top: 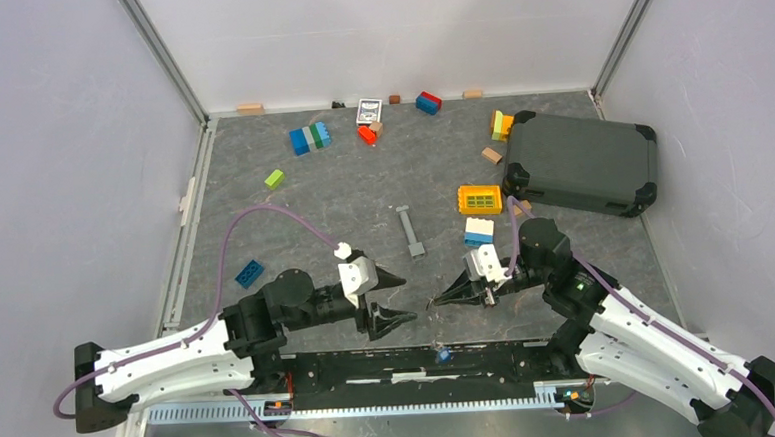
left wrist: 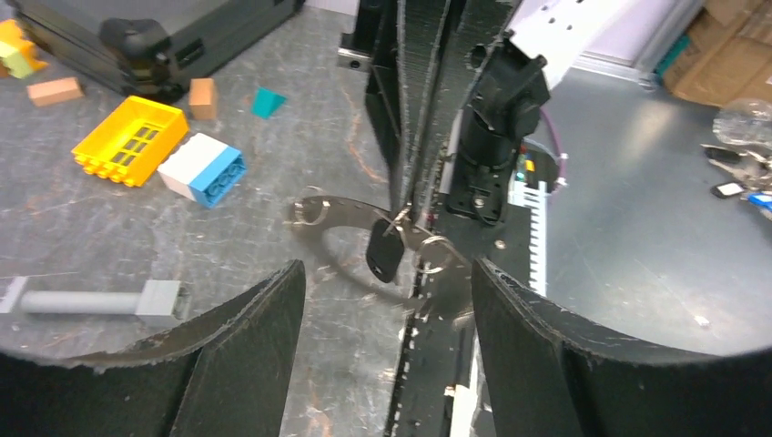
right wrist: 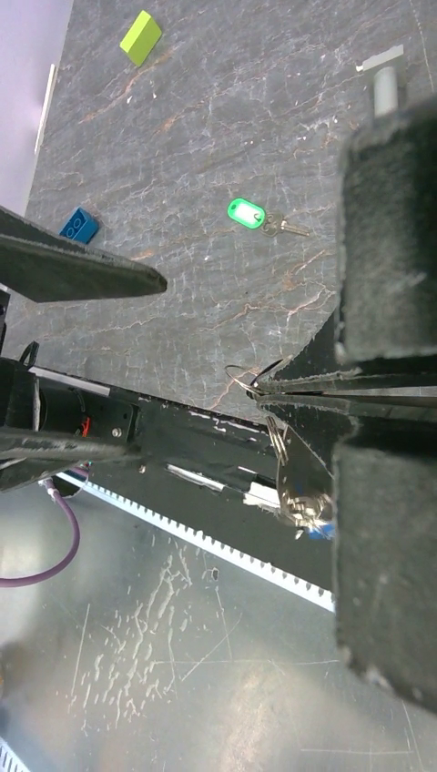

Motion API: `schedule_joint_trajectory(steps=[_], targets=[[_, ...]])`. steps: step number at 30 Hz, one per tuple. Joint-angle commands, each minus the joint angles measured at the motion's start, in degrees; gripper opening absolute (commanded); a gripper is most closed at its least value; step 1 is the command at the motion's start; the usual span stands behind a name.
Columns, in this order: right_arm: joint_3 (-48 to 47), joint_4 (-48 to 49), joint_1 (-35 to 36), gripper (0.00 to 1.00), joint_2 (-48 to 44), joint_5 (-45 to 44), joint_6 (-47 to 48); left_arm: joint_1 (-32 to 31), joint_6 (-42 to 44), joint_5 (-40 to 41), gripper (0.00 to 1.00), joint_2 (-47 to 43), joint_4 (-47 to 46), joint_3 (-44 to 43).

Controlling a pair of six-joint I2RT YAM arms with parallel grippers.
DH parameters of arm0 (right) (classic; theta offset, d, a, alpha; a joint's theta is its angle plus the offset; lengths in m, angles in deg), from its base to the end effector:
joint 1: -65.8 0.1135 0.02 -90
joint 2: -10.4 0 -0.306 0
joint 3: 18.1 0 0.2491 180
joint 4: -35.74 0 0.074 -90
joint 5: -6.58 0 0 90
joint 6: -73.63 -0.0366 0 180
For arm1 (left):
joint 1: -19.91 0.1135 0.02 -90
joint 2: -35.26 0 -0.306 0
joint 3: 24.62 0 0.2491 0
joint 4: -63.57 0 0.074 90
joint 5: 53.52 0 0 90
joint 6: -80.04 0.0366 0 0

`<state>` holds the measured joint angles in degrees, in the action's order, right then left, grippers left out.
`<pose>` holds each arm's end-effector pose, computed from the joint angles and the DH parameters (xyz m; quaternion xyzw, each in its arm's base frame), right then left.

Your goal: Remove the keys from the keyring

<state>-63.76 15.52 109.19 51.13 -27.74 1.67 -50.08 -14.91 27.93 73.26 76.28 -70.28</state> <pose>0.0719 0.1096 0.3096 -0.6026 0.4596 0.4799 0.4420 0.0413 -0.1292 0.3254 0.4379 0.5931 -0.4533 0.5010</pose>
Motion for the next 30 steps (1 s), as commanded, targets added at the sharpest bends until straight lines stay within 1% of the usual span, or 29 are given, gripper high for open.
schedule_joint_trajectory(steps=[1,4,16,23,26,30], targets=[[-3.01,3.51,0.45,0.00,-1.03,1.23,-1.73,-1.06,5.93,7.78,0.74,1.05,-7.15,1.03],[-2.94,3.57,0.44,0.00,-1.17,1.19,-2.12,-1.42,6.45,7.91,0.74,2.17,-8.89,1.28],[-3.11,4.29,0.60,0.00,-1.00,0.75,-2.97,-3.42,5.46,2.76,0.73,5.48,-15.13,3.71],[-3.08,5.06,0.71,0.00,-1.24,0.99,-3.87,-4.53,3.55,5.25,0.73,7.43,-17.16,4.43],[-3.04,5.28,0.68,0.00,-1.53,1.27,-4.15,-4.69,3.37,7.07,0.71,8.00,-18.24,4.90],[-2.91,5.68,0.81,0.00,-1.78,1.60,-4.50,-4.66,3.24,7.41,0.58,9.30,-18.62,4.54]])
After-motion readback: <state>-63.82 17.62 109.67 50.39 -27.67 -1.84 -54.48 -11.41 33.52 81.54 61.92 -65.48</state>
